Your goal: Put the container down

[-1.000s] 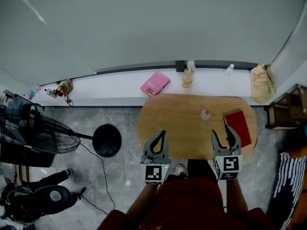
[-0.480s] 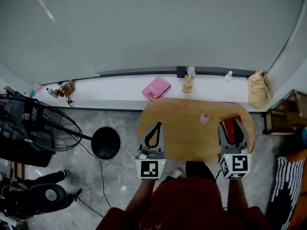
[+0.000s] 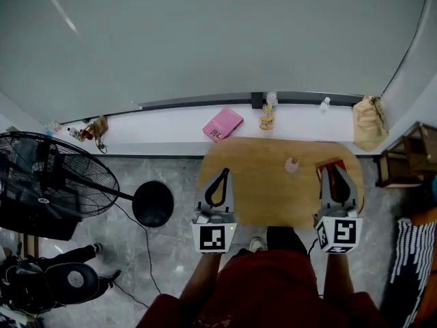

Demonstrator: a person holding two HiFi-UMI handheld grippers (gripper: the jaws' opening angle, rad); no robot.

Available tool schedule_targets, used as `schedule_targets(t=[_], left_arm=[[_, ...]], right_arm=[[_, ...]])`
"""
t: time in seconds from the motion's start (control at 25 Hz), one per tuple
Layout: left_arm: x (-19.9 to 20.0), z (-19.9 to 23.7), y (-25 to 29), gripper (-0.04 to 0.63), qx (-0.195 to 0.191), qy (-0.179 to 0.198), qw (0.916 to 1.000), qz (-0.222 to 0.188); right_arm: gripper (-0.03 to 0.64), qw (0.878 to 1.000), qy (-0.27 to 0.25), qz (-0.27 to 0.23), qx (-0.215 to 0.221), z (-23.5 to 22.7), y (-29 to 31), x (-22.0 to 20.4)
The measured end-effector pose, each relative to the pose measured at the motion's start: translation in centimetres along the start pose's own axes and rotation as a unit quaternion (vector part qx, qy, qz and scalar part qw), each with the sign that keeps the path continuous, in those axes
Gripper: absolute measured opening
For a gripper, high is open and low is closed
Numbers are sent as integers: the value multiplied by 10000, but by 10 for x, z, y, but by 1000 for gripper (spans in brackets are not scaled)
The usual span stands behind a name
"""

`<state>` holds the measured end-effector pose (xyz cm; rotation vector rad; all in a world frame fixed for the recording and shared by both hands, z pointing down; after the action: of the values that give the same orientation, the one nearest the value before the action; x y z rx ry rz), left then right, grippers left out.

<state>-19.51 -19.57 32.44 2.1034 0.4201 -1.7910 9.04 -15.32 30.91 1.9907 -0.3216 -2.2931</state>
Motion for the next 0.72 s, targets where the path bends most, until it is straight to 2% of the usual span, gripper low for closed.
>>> schedule_targets(t=[0.2,0.36,0.52,0.72], left_arm=[[3,-3,-1,5,-32,86,10000,-25],[7,-5,1,5,-91,195,9997,-92],[9,-5,0,5,-116,69,9998,-131],[9,-5,1,5,-137,139,9998,-95]], right_arm=[[-3,10000,-19,-32,-20,-1,-4,0],[-3,10000,-48,23,-82,-2,-6,-1],[-3,9999,-80,-5,-114,0,-8,1],[-3,9999,-87,-19,-133,0,-6,1]])
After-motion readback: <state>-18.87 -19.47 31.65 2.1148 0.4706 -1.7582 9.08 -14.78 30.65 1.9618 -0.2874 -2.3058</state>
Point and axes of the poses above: the fingertips, and each gripper's own axes: y forward along the fingers, z to its left, x out of its top, the point moved 8 cm from there along -y, backward along the fingers, and after that the axes turned 9 degrees about z, right-handed, at the moved point
